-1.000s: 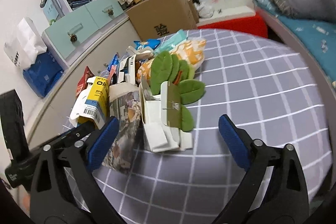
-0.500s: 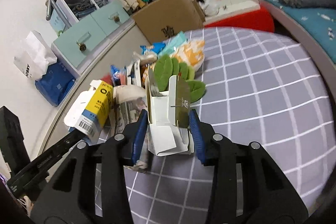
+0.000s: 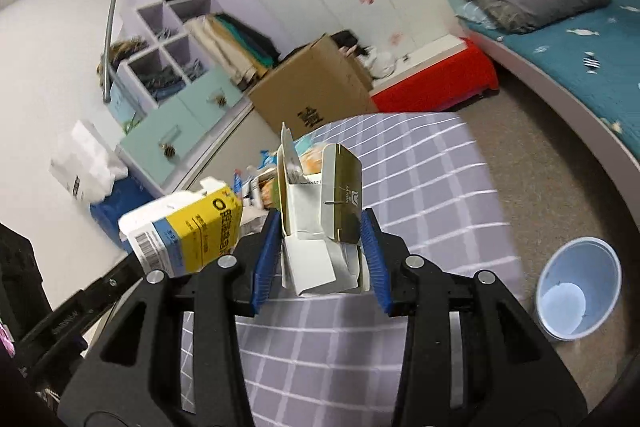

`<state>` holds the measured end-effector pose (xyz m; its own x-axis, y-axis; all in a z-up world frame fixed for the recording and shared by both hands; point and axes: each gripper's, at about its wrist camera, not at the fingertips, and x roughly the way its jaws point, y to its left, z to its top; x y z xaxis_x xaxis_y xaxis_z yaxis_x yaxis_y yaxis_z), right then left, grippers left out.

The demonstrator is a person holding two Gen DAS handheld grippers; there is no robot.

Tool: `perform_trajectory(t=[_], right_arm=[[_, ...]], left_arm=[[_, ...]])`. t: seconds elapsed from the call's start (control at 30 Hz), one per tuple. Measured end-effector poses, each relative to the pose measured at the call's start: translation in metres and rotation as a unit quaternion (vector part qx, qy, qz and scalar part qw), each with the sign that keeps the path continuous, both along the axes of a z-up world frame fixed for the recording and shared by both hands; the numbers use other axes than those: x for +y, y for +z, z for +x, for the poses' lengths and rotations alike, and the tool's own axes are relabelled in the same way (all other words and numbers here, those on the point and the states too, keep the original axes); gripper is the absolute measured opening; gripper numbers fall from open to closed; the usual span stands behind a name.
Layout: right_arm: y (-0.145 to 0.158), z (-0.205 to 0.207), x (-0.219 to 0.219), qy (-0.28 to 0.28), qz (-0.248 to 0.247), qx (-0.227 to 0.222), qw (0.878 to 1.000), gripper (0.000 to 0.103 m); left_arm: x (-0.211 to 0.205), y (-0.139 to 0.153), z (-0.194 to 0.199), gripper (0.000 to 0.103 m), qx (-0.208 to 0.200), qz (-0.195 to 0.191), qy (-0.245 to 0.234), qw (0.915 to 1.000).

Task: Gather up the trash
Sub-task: 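Carry the carton in the right tool over the light blue bucket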

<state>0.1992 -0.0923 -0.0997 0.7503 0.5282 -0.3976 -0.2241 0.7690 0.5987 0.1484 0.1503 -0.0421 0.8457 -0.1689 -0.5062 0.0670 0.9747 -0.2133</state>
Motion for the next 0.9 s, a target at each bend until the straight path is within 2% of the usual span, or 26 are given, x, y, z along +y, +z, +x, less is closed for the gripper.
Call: perform_trajectory(t=[0.17, 0.37, 0.5, 0.6, 0.77, 0.87, 0.9], right_arm=[[-0.011, -0.029, -0.066, -0.066, -0.003, -0.002, 0.998, 0.04], [-0.049, -0.055, -0.151, -0.165, -0.018, 0.032, 0.986, 0.04], [-0.1, -0.057, -0.197, -0.213, -0.023, 0.09, 0.973, 0.04], [-0.138, -0.052, -0.221, -0.23, -0.023, 0.131, 0.964, 0.04], [-0.204, -0.027, -0.238, -0.244, -0.018, 0.194, 0.95, 0.041], [-0.234, -0.003, -0.245, -0.247, 0.001, 0.213, 0.946, 0.043], [-0.244, 0.005, -0.248, -0.248, 0.007, 0.215, 0.945, 0.052]], left_arm=[[-0.073, -0.004, 0.005, 0.002, 0.006, 0.013, -0.072, 0.9973], [-0.178, -0.044, 0.029, 0.002, 0.053, 0.031, -0.171, 0.9833], [-0.243, -0.091, 0.053, 0.002, 0.1, 0.056, -0.216, 0.9695], [-0.278, -0.134, 0.077, 0.002, 0.142, 0.065, -0.239, 0.9583], [-0.313, -0.2, 0.117, 0.002, 0.202, 0.073, -0.255, 0.9426], [-0.324, -0.234, 0.141, 0.002, 0.228, 0.084, -0.248, 0.9379], [-0.329, -0.245, 0.148, 0.002, 0.232, 0.09, -0.247, 0.9364]])
